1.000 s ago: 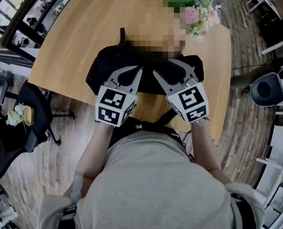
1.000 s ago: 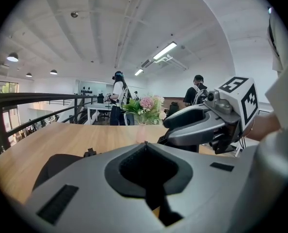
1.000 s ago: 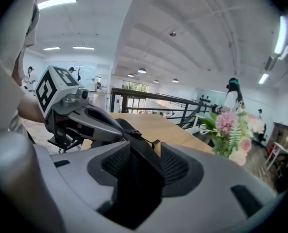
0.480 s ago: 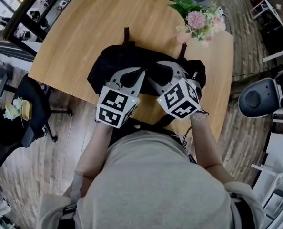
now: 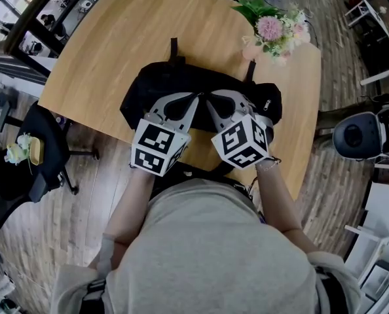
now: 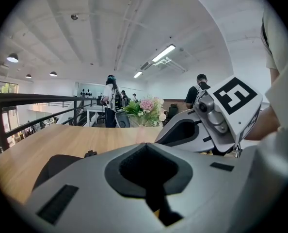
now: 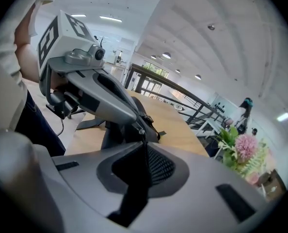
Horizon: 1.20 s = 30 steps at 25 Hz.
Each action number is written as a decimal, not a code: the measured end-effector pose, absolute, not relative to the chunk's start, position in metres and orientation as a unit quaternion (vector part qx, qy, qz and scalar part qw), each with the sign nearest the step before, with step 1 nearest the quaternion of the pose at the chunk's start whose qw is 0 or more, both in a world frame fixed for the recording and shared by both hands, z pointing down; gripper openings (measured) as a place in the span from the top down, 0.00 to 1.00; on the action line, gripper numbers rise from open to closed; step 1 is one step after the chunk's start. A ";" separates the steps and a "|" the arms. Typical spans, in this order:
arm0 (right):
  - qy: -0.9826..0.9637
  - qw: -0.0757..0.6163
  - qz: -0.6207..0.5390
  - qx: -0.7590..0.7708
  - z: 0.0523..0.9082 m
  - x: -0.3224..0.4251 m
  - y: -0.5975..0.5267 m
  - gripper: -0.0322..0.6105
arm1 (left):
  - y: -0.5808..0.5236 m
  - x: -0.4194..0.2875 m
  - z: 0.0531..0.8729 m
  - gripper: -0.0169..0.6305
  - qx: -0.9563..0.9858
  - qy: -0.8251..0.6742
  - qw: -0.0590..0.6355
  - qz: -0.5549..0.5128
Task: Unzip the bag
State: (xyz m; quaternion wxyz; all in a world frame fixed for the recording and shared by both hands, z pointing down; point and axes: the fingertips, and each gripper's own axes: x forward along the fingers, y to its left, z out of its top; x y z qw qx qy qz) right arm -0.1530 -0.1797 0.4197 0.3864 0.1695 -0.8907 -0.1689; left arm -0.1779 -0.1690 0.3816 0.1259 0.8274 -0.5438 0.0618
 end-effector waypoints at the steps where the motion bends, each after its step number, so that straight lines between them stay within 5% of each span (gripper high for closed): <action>1: -0.891 0.386 -0.168 0.172 0.420 -0.153 -0.179 0.89 | -0.169 -0.178 0.382 0.94 0.827 -0.544 0.126 0.062; 30: -0.897 0.372 -0.110 0.214 0.421 -0.145 -0.184 0.90 | -0.142 -0.267 0.399 0.94 0.759 -0.631 0.155 0.045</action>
